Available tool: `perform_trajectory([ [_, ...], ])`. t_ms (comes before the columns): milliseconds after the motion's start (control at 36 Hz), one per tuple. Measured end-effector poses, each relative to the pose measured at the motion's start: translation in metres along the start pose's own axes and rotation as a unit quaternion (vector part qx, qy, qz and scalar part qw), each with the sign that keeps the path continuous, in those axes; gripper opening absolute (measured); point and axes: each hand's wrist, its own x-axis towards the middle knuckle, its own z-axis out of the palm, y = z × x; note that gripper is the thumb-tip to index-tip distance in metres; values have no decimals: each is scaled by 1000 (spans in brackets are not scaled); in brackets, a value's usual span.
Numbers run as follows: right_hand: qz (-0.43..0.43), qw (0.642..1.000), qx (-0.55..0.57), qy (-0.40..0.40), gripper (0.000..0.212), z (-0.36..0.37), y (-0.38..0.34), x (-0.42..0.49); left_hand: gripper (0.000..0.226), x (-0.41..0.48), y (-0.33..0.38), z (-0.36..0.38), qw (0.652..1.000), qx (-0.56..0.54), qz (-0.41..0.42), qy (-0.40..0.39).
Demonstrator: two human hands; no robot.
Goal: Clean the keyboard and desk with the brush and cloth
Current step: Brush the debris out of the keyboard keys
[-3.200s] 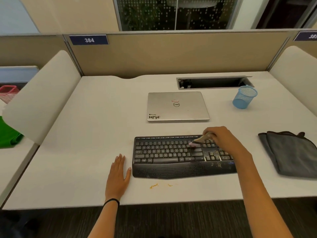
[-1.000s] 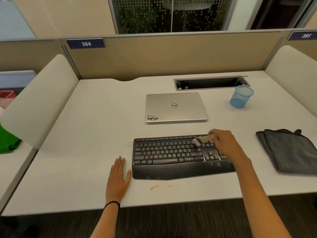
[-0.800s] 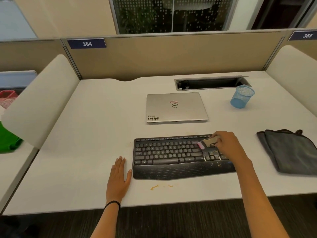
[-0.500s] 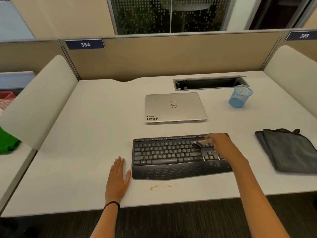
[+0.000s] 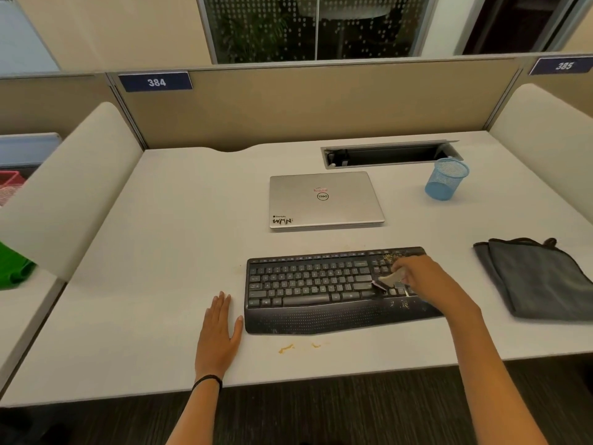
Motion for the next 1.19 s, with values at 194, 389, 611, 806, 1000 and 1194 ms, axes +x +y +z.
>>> perform_trajectory([
  [194, -4, 998, 24, 66, 34, 6, 6, -7, 70, 0, 0, 0, 1000, 1, 3, 2],
  [389, -19, 999, 36, 27, 33, 4, 5, -16, 70, 0, 1, 0, 1000, 6, 4, 0],
  [611, -1, 1000, -7, 7, 33, 15, 4, -18, 68, 0, 1, -1, 1000, 4, 4, -1],
  [806, -6, 998, 32, 48, 34, 8, 0, -24, 69, 0, 0, 0, 1000, 10, 7, -3],
  [1000, 16, 1000, 9, -18, 37, 8, -1, -34, 70, 0, 0, 0, 1000, 7, 3, -4],
  [1194, 27, 999, -9, -43, 48, 12, -3, -38, 70, 0, 0, 1, 1000, 6, 4, -6],
])
